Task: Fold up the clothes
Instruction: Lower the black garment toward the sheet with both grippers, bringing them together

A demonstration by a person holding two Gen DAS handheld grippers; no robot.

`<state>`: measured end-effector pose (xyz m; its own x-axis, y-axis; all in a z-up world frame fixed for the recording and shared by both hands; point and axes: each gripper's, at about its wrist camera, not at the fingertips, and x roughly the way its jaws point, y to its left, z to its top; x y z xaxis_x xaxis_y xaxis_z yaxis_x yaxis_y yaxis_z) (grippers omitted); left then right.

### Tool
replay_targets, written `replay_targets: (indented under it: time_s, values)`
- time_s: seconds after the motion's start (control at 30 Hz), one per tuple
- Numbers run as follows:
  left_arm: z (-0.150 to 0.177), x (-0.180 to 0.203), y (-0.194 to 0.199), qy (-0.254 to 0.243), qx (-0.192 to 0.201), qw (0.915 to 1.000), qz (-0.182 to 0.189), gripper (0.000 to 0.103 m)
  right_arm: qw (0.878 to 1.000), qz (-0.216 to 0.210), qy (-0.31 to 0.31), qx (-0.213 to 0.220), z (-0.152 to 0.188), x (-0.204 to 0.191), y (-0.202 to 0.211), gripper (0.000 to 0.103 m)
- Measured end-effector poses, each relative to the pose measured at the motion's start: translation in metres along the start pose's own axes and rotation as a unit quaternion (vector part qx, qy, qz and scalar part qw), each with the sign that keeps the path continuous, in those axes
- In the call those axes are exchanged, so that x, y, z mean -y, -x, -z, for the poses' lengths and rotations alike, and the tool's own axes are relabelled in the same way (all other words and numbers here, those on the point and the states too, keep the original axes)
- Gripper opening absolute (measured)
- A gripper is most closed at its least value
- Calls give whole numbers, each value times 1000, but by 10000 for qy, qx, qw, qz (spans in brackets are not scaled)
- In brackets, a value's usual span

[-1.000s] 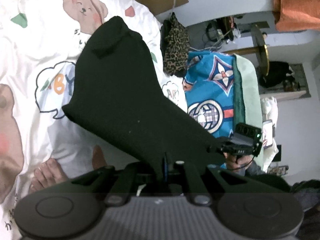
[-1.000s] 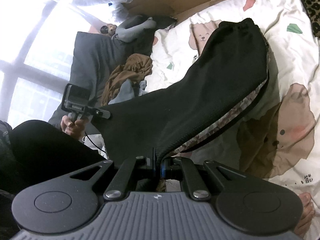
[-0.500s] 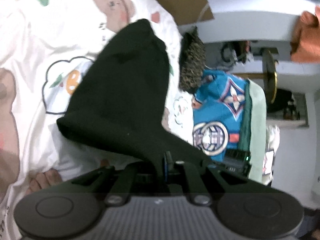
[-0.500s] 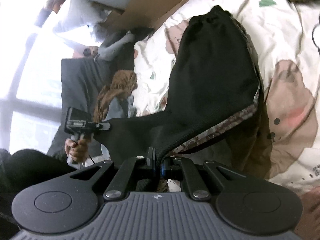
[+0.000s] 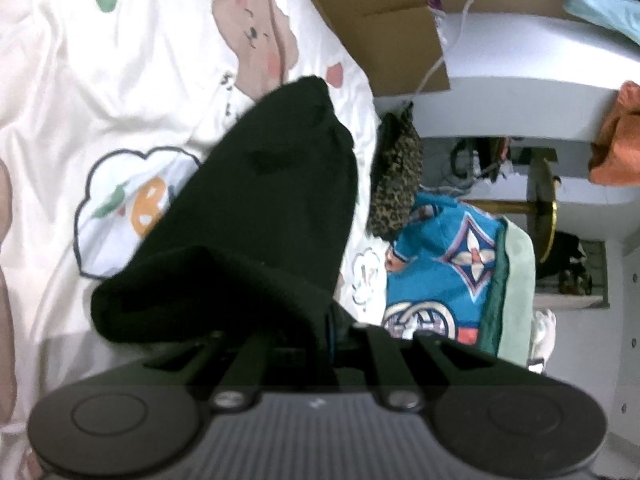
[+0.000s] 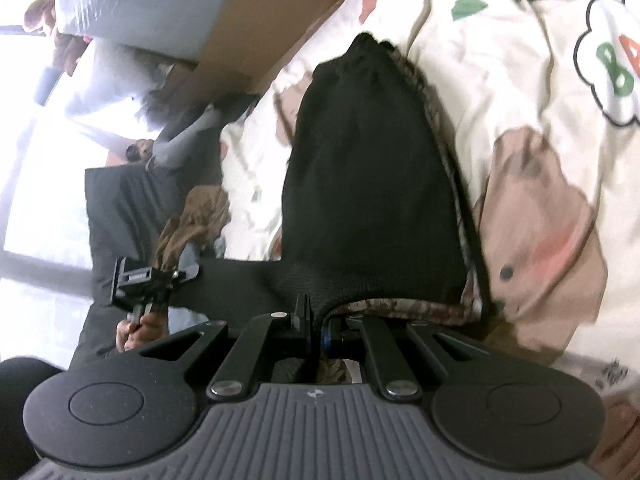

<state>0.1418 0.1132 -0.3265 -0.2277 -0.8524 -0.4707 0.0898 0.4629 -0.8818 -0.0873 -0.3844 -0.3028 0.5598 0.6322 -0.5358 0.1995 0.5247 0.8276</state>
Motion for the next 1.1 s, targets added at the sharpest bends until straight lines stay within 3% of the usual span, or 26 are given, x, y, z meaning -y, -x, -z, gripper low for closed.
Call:
replay_targets:
  time_s: [0.13, 0.37, 0.8, 1.1]
  values:
    - [-12, -6, -6, 134, 149, 9997, -109, 7, 9999, 83, 4, 114, -15, 6, -11, 4]
    - [-45, -3, -21, -111, 110, 9991, -383, 8, 9994, 280, 111, 183, -41, 13, -29, 4]
    - [-72, -7, -43, -208, 204, 9984, -492, 8, 9975, 651, 81, 246, -68, 25, -49, 5]
    - [-82, -6, -48, -199, 329, 9966, -729, 8, 9968, 689, 76, 390, -82, 29, -55, 5]
